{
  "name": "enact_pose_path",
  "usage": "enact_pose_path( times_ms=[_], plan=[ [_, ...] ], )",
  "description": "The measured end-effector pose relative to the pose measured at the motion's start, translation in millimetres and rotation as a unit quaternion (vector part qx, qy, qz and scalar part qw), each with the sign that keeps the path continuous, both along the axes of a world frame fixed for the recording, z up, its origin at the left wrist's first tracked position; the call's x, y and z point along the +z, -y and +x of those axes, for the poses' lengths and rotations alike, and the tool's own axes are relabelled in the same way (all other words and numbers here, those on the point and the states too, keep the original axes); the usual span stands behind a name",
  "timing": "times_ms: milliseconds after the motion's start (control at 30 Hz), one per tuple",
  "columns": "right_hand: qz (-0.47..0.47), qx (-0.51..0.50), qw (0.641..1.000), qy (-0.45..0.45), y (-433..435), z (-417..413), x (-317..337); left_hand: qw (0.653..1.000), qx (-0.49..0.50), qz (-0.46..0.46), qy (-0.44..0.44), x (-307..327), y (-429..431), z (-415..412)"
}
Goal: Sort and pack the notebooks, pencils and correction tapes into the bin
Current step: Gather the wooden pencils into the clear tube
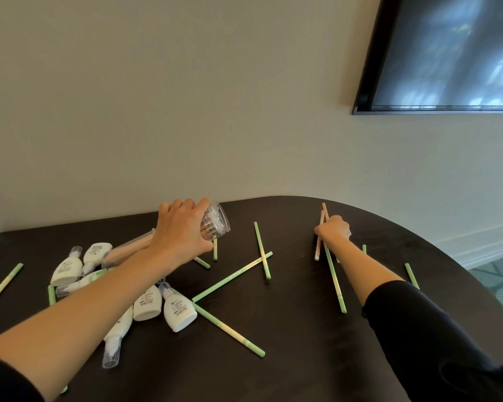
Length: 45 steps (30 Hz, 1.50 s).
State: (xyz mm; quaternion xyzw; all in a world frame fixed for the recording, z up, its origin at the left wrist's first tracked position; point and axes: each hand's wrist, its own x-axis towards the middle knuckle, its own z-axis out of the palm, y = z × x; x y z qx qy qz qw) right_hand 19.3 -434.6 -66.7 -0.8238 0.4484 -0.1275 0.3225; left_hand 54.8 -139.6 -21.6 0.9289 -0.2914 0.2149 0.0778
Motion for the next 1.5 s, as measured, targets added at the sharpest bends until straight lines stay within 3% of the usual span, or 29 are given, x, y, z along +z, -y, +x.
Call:
enact_pose_path(
  times_ms=[267, 467, 633, 767, 900, 1133, 1267, 1367, 1500],
  plan=[
    [0.06, 0.019, 0.983, 0.173, -27, 1, 23, 1.0, -0.001, 0.018, 0.001, 7, -6, -13],
    [0.198, 0.137, 0.938, 0.25, -81, -7, 58, 1.0, 0.011, 0.011, -0.007, 29, -20, -32],
    [0.237, 0.25, 0.891, 0.294, -133, -38, 52, 0.993, -0.018, -0.041, -0.105, 37, -43, -62],
    [0.216, 0.294, 0.875, 0.319, -153, -63, 41, 0.995, -0.023, -0.027, -0.095, 37, -65, -90],
    [0.194, 0.309, 0.876, 0.315, -169, -82, 28, 0.995, -0.041, 0.012, -0.089, 28, -78, -117],
    [0.183, 0.272, 0.909, 0.258, -183, -104, 7, 0.996, -0.048, 0.072, -0.03, 6, -101, -148],
    [0.179, 0.27, 0.91, 0.257, -196, -111, 10, 0.985, -0.047, 0.163, 0.017, -18, -114, -164],
    [0.173, 0.269, 0.913, 0.252, -207, -115, 10, 0.973, -0.071, 0.218, -0.031, -34, -115, -177],
    [0.165, 0.267, 0.914, 0.256, -215, -119, 9, 0.968, -0.092, 0.136, -0.189, -21, -115, -178]
  ],
)
